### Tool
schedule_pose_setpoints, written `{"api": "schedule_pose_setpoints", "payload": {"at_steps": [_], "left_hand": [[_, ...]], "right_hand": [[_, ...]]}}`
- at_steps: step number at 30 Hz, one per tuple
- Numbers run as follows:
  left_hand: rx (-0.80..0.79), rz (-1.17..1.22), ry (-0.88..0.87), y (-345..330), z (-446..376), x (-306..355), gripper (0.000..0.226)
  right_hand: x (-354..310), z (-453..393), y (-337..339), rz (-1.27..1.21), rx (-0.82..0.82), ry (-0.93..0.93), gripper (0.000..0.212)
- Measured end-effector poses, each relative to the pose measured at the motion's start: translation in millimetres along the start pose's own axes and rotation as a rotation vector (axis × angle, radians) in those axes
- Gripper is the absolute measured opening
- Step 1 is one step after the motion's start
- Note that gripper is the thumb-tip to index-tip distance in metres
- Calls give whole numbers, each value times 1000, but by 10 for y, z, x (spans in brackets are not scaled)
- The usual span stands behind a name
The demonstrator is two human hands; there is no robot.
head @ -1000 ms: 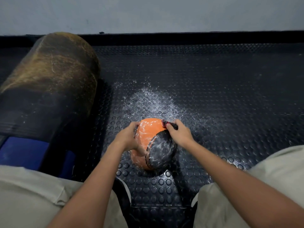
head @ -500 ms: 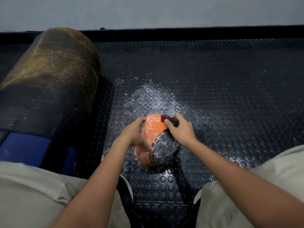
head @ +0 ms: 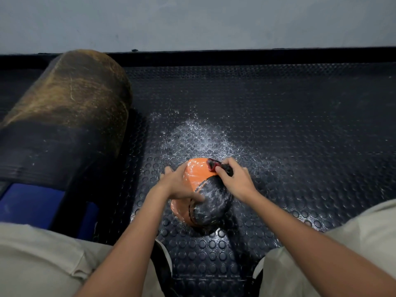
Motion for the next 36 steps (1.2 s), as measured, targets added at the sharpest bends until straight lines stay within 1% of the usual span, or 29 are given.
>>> {"api": "schedule_pose_setpoints", "payload": {"at_steps": [2,4,5,7,10,12,14,16,17,19,22,24,28,29,31,33,36], "left_hand": [[69,25,-6,-61,0,-16,130],[131,60,-18,-93,-15,-46,133],[138,76,-22,-95,-33,-65,134],[127,73,-33,-74,-64,-95,135],[128,56,-53,-14,-69,-121,136],[126,68,-54,-2,-61,-138,139],[126,72,-54,-14,-47,-134,143],[124,71,-59,-28,-30,-115,140],[121,66,-59,-29,-30,-110,137],[108,60,-61,-12,-41,-114,137],[70,91,-58,14,-55,-131,139],[59,123,-53,9,-45,-132,134],[63,110,-1,-30,-19,-139,126],[65,103,5,-33,-28,-144,124],[59,104,5,-25,-38,-142,122],[60,100,-1,-13,-51,-138,119],[71,124,-15,-20,-63,-132,116]], "right_hand": [[79,-8,-2,-12,10,-67,18],[129,-23,-22,11,19,-145,21],[110,-27,-31,22,29,-146,21],[11,-15,-48,33,38,-91,20],[-92,26,-65,53,-7,9,16],[-9,6,-70,34,-20,6,17],[143,-17,-63,19,-18,-82,19],[237,-1,-64,21,-16,-198,23],[229,10,-59,22,2,-214,24],[131,14,-66,30,50,-148,23],[-19,12,-73,-5,37,-20,19],[21,9,-59,-24,24,-21,20],[204,44,-56,-38,-1,-199,23],[192,37,-63,-32,12,-202,22],[82,9,-76,-12,37,-118,19],[-22,-9,-91,-11,15,-27,18],[23,-1,-75,-16,1,-25,18]]}}
Point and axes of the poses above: each hand's wrist, its own z-axis away from the middle knuckle, its own y-axis out of the back of the hand, x = y × z, the point moved 4 cm from there along -z, towards the middle knuckle, and after that the axes turned 10 degrees about z, right-handed, at the moved point
